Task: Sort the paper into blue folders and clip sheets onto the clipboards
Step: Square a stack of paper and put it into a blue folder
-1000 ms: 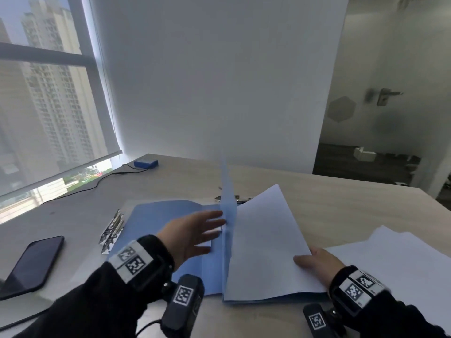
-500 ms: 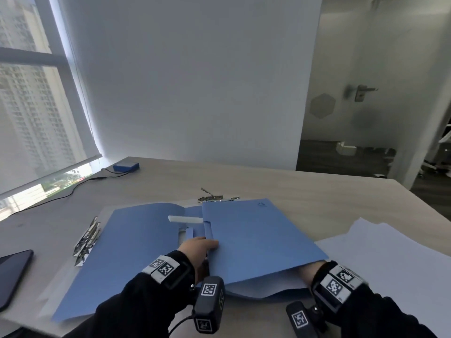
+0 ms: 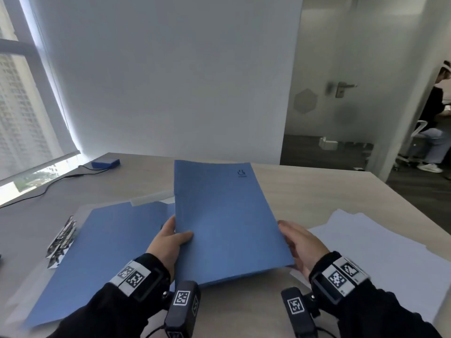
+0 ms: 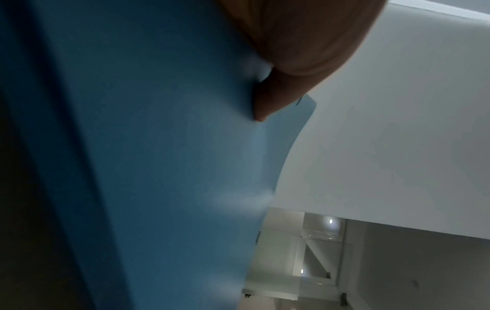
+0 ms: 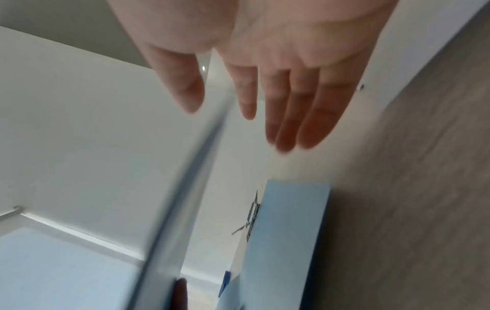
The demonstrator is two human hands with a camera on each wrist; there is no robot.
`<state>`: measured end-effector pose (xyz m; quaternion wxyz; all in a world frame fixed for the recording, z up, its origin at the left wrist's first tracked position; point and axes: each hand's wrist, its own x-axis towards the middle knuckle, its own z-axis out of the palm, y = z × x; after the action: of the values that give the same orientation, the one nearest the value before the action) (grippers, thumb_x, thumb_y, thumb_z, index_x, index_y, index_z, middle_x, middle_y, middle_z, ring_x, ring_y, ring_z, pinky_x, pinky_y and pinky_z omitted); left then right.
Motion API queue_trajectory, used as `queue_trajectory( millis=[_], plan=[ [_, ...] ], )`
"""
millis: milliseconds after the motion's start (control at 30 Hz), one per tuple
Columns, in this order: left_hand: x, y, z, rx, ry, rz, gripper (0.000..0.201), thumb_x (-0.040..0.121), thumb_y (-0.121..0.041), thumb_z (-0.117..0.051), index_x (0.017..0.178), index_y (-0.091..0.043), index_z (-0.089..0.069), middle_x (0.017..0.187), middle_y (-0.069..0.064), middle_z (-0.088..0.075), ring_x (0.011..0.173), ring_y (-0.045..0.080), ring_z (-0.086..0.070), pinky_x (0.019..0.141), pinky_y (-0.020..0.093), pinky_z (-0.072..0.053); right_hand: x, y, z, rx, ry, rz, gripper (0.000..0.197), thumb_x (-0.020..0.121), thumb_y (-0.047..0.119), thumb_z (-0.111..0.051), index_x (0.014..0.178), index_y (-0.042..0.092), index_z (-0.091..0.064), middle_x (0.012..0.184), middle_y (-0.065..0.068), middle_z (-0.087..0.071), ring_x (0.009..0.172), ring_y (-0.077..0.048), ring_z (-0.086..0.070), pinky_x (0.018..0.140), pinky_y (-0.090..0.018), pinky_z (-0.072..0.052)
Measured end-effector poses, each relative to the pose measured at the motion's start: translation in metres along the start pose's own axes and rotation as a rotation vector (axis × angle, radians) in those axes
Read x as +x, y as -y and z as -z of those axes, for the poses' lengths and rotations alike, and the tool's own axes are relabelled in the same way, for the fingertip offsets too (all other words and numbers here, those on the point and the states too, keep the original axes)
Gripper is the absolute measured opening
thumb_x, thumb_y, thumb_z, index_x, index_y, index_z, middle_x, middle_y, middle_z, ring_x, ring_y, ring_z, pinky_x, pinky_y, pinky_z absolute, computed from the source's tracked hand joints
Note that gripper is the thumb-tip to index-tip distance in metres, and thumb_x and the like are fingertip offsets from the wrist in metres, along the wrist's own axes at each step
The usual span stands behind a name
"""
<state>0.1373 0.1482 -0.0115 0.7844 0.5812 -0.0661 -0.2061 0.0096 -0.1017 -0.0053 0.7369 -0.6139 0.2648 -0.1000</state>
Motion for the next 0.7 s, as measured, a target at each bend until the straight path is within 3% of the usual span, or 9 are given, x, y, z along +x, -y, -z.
queue_trajectory(
  millis=[100,167,233,300,367,433,500,600,700],
  plan=[
    [0.000,-0.002,-0.002,-0.009,0.013,-0.028,0.044,0.090,0.007,-0.048,0.121,-0.023,-0.057,0.111,0.014,-0.072,0.092,0.037,-0.070,0.079,0.051,-0.056,-0.006,-0.002,-0.005,-0.096,0.146,0.008,0.021,0.095,0.020,-0.052,0.110,0.017,-0.066,0.083,-0.006,-0.071,0.062,-0.019,-0.063,0.045,-0.025,-0.043],
    [0.000,-0.006,-0.002,0.064,0.013,-0.010,0.036,0.092,0.001,-0.051,0.121,-0.019,-0.057,0.110,0.011,-0.072,0.091,0.033,-0.070,0.075,0.044,-0.057,-0.008,-0.002,-0.007,-0.162,0.131,0.083,0.022,0.095,0.014,-0.050,0.109,0.018,-0.066,0.081,-0.006,-0.070,0.058,-0.017,-0.061,0.041,-0.023,-0.039],
    [-0.003,-0.015,0.000,0.212,0.016,0.070,0.026,0.093,-0.011,-0.056,0.118,-0.016,-0.059,0.104,0.006,-0.071,0.081,0.025,-0.070,0.061,0.033,-0.055,-0.006,-0.001,-0.006,-0.190,0.075,0.167,0.024,0.096,0.011,-0.048,0.109,0.019,-0.067,0.081,-0.007,-0.069,0.056,-0.018,-0.058,0.041,-0.023,-0.036],
    [-0.003,-0.024,0.009,0.340,-0.023,0.125,0.019,0.092,-0.021,-0.059,0.110,-0.018,-0.065,0.094,0.002,-0.068,0.067,0.019,-0.061,0.049,0.024,-0.042,-0.005,0.001,-0.001,-0.209,0.046,0.235,0.027,0.096,0.008,-0.047,0.109,0.019,-0.068,0.077,-0.008,-0.069,0.053,-0.018,-0.055,0.042,-0.023,-0.034],
    [-0.001,-0.035,0.019,0.467,-0.141,0.012,0.013,0.088,-0.021,-0.062,0.099,-0.020,-0.070,0.083,0.000,-0.064,0.062,0.017,-0.053,0.048,0.022,-0.035,-0.005,0.002,0.003,-0.220,0.032,0.295,0.030,0.096,0.006,-0.046,0.108,0.020,-0.070,0.074,-0.007,-0.070,0.049,-0.017,-0.054,0.042,-0.023,-0.032],
    [0.002,-0.046,0.028,0.684,-0.267,-0.215,0.011,0.088,-0.019,-0.061,0.089,-0.023,-0.070,0.074,-0.005,-0.063,0.063,0.015,-0.053,0.053,0.023,-0.038,-0.007,0.005,0.006,-0.221,0.018,0.341,0.031,0.096,0.004,-0.047,0.106,0.019,-0.071,0.073,-0.006,-0.072,0.045,-0.013,-0.056,0.042,-0.021,-0.033],
    [0.005,-0.054,0.034,0.883,-0.351,-0.372,0.012,0.088,-0.025,-0.059,0.096,-0.026,-0.068,0.090,-0.008,-0.064,0.078,0.011,-0.058,0.067,0.024,-0.046,-0.008,0.006,0.006,-0.163,0.037,0.356,0.031,0.095,0.000,-0.047,0.103,0.017,-0.071,0.077,-0.005,-0.075,0.049,-0.012,-0.063,0.040,-0.018,-0.038],
    [0.016,-0.055,0.045,1.015,-0.326,-0.318,0.038,0.088,-0.046,-0.054,0.122,-0.028,-0.059,0.114,-0.010,-0.057,0.105,0.014,-0.057,0.096,0.038,-0.047,-0.010,0.006,0.003,-0.097,0.092,0.360,0.032,0.094,-0.003,-0.047,0.103,0.016,-0.072,0.093,-0.009,-0.078,0.077,-0.024,-0.074,0.059,-0.030,-0.057],
    [0.020,-0.051,0.047,1.066,-0.254,-0.201,0.041,0.089,-0.054,-0.044,0.090,-0.018,-0.064,0.086,0.002,-0.067,0.077,0.018,-0.059,0.078,0.036,-0.047,-0.010,0.005,0.000,-0.098,0.107,0.389,0.033,0.093,-0.003,-0.048,0.104,0.016,-0.072,0.099,-0.010,-0.077,0.089,-0.027,-0.073,0.077,-0.040,-0.058]
  ],
)
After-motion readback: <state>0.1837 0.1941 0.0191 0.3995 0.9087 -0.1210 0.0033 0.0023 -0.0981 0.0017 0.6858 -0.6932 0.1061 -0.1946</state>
